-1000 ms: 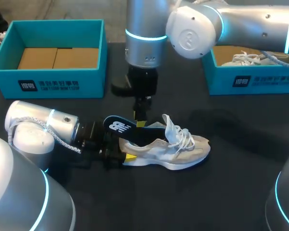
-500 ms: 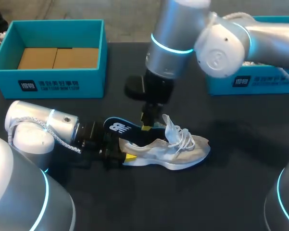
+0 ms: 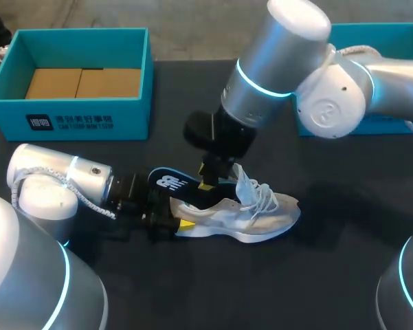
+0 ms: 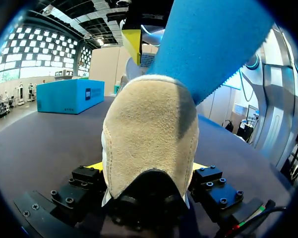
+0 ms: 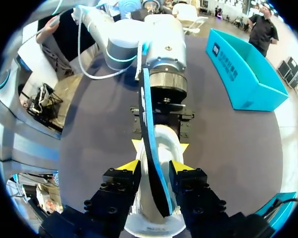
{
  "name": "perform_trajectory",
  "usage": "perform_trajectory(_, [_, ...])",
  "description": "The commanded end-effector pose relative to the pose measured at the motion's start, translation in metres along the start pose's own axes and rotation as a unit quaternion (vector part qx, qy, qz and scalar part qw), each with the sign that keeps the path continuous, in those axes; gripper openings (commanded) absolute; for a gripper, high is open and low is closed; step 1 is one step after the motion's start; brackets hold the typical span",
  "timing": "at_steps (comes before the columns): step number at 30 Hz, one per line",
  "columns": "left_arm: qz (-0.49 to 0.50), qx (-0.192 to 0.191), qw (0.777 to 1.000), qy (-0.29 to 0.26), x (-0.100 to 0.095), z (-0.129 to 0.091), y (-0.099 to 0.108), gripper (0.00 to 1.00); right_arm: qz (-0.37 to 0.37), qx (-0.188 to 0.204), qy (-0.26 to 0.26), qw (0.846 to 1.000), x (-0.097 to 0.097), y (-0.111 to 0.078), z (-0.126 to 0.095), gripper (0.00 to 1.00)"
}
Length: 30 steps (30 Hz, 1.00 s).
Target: Take the shoe out of the shoebox, open the shoe tongue, remove and reinsert the insole, then place the shoe into the shoebox
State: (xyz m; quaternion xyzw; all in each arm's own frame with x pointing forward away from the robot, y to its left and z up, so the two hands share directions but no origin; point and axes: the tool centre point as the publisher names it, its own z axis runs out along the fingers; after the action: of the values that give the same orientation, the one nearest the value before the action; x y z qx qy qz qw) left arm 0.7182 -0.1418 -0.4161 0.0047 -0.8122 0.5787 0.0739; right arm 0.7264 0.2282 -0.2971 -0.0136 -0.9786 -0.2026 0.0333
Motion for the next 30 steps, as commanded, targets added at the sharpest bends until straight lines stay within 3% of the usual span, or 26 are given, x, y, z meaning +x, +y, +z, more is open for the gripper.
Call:
perform_trajectory(1, [0.000, 0.000, 1.000, 0.000, -0.002, 0.001, 0.003, 0.00, 0.000, -0.008, 0.000, 1.000, 0.000, 0.001, 0.011, 0.37])
perform_trajectory(20, [0.000, 0.000, 1.000, 0.000, -0.002, 0.001, 0.003, 0.00, 0.003, -0.049, -0.001, 0.999, -0.004, 0.009, 0.027, 0.35])
perform_trajectory(24, [0.000, 0.000, 1.000, 0.000, -0.002, 0.001, 0.003, 0.00, 0.007, -0.053, 0.002, 0.999, -0.004, 0.009, 0.029, 0.20])
perform_trajectory(26, [0.000, 0.000, 1.000, 0.000, -0.002, 0.001, 0.003, 0.00, 0.007, -0.057, 0.001, 0.998, -0.004, 0.009, 0.030, 0.00])
perform_trajectory(30, [0.000, 0.000, 1.000, 0.000, -0.002, 0.001, 0.003, 0.00, 0.006, -0.066, -0.005, 0.998, -0.005, 0.012, 0.027, 0.00])
